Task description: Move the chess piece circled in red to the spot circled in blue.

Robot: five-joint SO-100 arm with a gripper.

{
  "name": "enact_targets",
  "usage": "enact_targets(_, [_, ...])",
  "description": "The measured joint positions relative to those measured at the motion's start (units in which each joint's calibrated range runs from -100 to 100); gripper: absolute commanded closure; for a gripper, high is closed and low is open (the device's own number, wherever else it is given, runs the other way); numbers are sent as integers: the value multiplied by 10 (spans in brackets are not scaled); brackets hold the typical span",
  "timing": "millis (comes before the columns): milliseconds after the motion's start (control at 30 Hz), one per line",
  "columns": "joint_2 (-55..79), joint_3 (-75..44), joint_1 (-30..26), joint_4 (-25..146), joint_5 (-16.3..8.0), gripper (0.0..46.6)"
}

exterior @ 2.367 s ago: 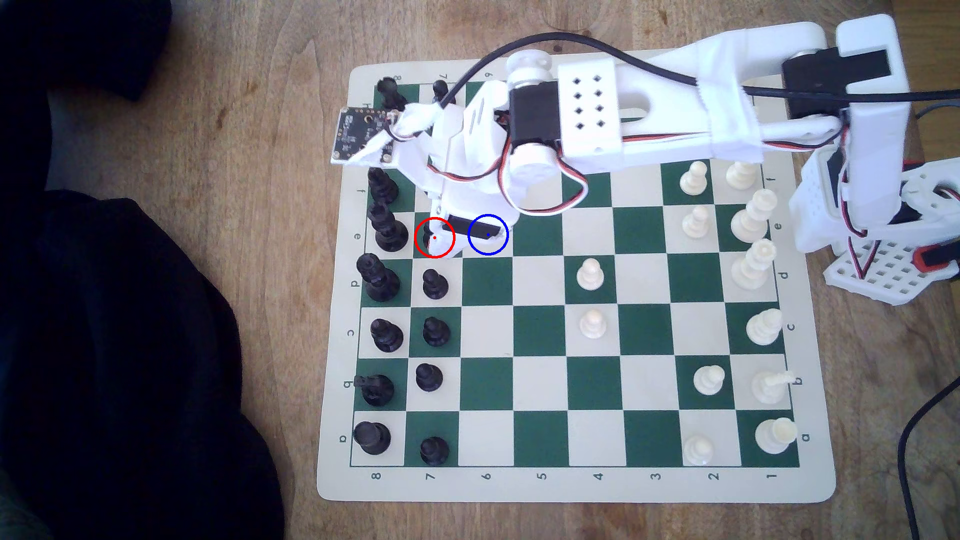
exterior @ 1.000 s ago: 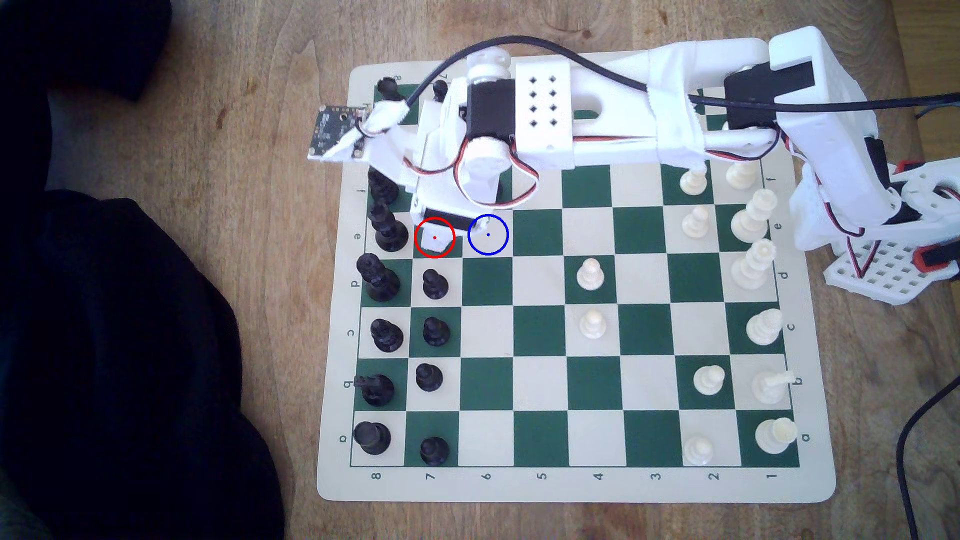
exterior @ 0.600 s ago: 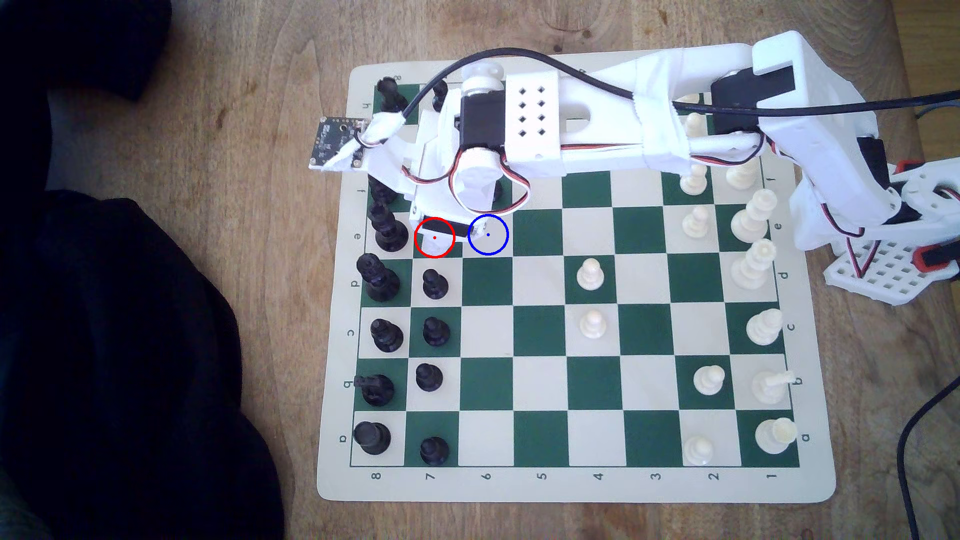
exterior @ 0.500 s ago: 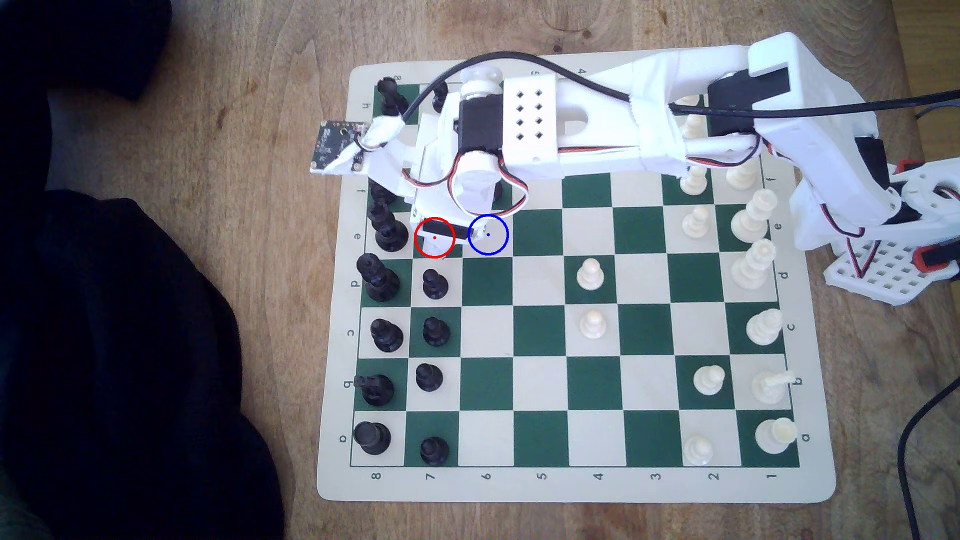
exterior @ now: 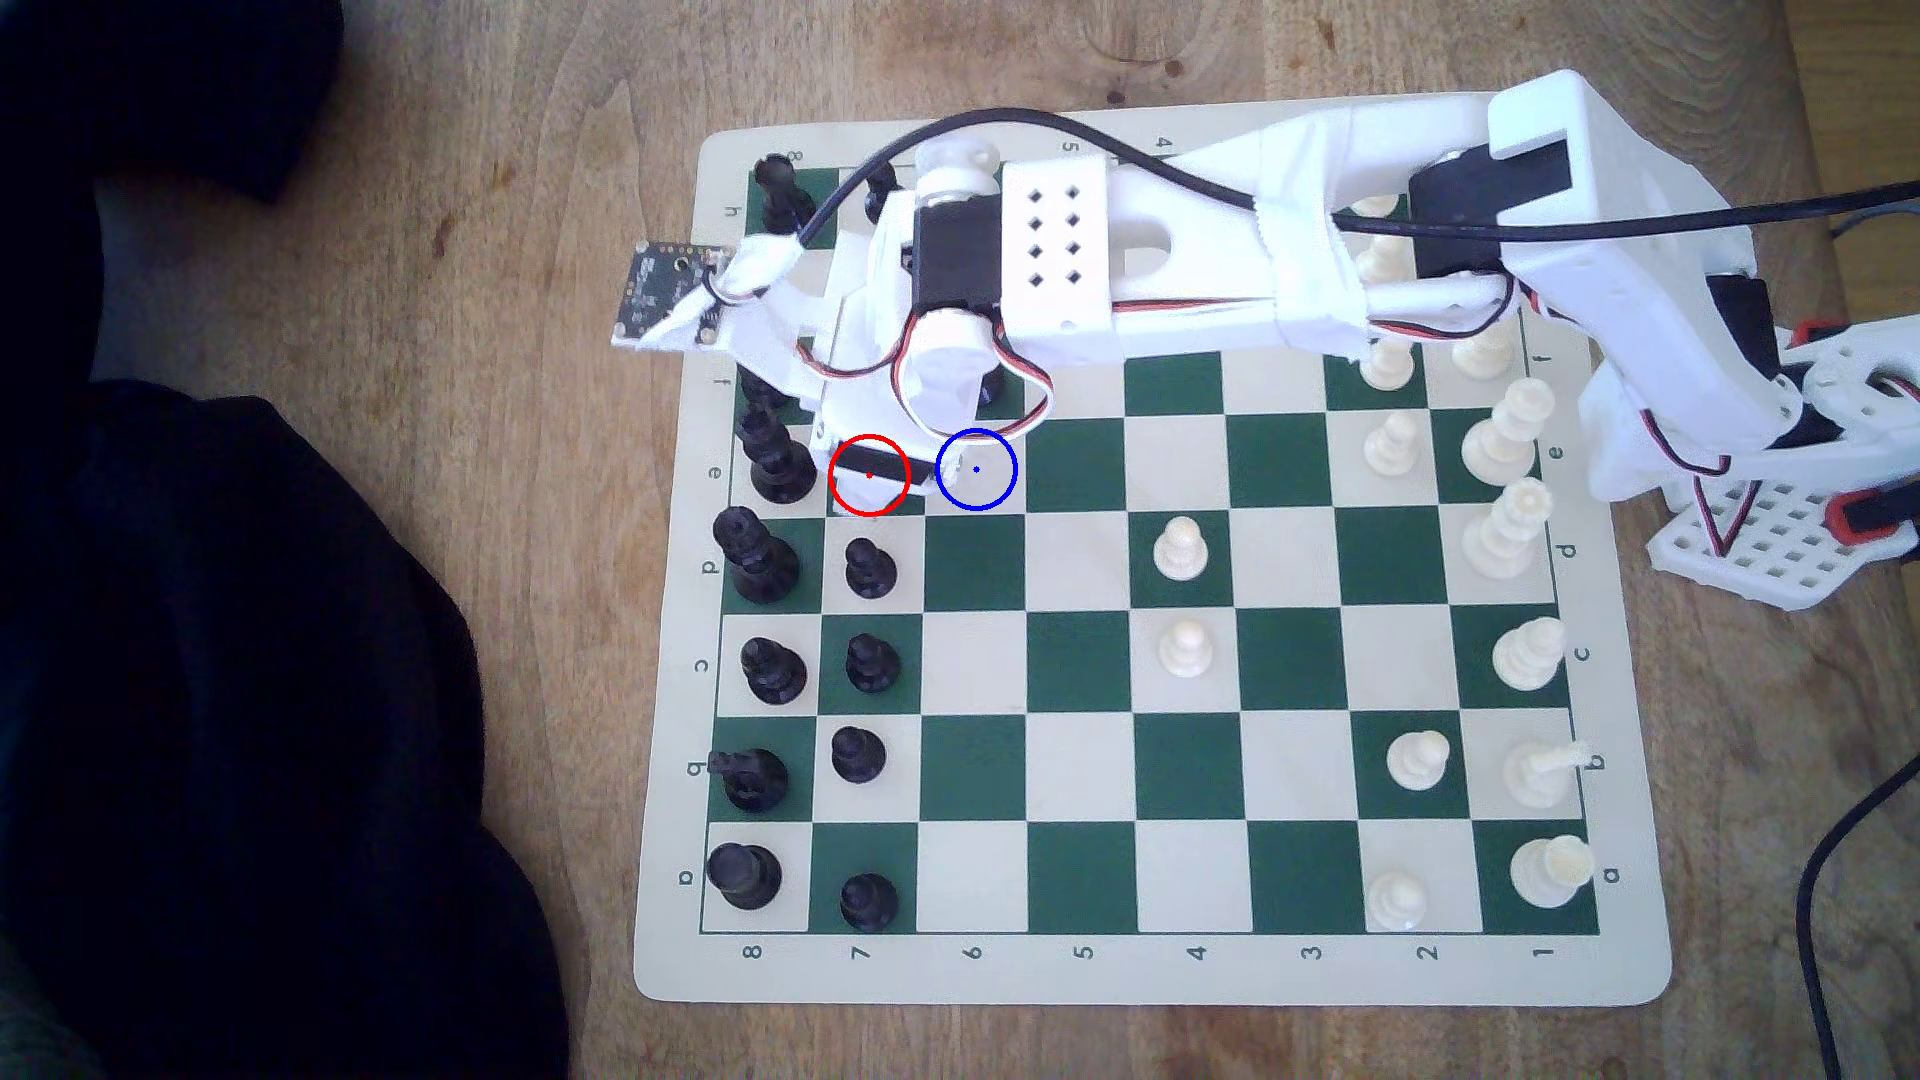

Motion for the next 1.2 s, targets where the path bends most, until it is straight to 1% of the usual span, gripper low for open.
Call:
enact_targets(100, [0,0,-1,0,0,361])
enact_targets(133, [0,0,-1,0,0,383])
enact_targets(167, [0,0,-1,0,0,418])
enact_targets(200, [0,0,-1,0,0,464])
enact_targets(700, [-8,0,-1,2,0,464])
enact_targets(967, [-123,4,-11,47,0,464])
enact_targets(1000, [-145,24,-13,33,2,464])
enact_targets(1033, [-197,101,-14,-8,5,464])
enact_targets(1200, [-324,358,-17,-90,6,464])
